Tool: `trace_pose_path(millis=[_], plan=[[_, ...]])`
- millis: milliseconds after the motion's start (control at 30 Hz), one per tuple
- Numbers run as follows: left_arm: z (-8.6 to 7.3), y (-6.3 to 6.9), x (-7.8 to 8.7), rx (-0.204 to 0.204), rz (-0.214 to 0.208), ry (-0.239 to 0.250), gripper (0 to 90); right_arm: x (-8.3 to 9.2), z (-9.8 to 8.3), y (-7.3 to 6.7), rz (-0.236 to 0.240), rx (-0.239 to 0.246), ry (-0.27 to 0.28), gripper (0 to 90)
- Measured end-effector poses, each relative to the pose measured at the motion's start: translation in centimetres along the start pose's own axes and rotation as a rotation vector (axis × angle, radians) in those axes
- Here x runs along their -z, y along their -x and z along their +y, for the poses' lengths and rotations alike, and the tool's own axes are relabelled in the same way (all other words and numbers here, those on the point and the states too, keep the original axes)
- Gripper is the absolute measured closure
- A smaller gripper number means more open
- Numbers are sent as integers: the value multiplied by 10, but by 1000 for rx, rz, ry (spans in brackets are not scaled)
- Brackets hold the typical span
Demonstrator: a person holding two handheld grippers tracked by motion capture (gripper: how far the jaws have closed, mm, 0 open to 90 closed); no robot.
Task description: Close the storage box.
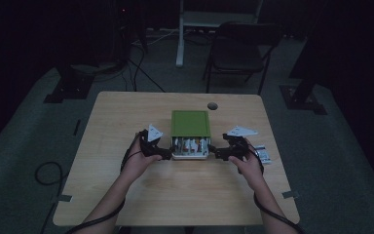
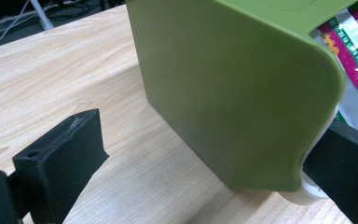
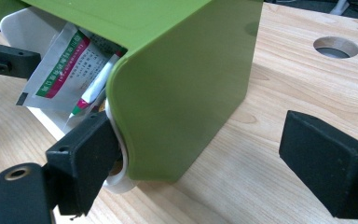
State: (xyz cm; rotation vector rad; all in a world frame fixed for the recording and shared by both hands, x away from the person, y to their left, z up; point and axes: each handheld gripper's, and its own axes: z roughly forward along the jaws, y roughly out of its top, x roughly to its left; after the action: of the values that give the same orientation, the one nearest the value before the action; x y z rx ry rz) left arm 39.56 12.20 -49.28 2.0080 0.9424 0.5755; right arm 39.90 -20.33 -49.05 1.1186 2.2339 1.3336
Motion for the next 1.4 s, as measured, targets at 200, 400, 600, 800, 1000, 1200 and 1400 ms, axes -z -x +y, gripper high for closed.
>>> trace_pose_path(millis=[200, 400, 600, 800, 1000, 1200, 1400], plan=[[3, 0, -2, 6, 16, -10, 26, -2, 1, 1, -19, -11, 1, 109], [4, 1, -2, -14, 18, -17, 24, -3, 1, 0, -24, -9, 0, 111], [-2, 6, 1, 30, -51, -13, 24, -1, -2, -3, -14, -17, 7, 127], [-3, 11, 7, 35, -73, -6, 24, 2, -4, -5, -8, -13, 10, 127], [-4, 15, 14, 30, -67, -8, 24, 8, -8, -9, 6, 0, 24, 121], [-9, 14, 23, 28, -56, -21, 24, 15, -11, -10, -8, -4, 10, 121], [-15, 9, 31, 35, -36, -30, 24, 20, -16, -14, -22, 22, -19, 121]])
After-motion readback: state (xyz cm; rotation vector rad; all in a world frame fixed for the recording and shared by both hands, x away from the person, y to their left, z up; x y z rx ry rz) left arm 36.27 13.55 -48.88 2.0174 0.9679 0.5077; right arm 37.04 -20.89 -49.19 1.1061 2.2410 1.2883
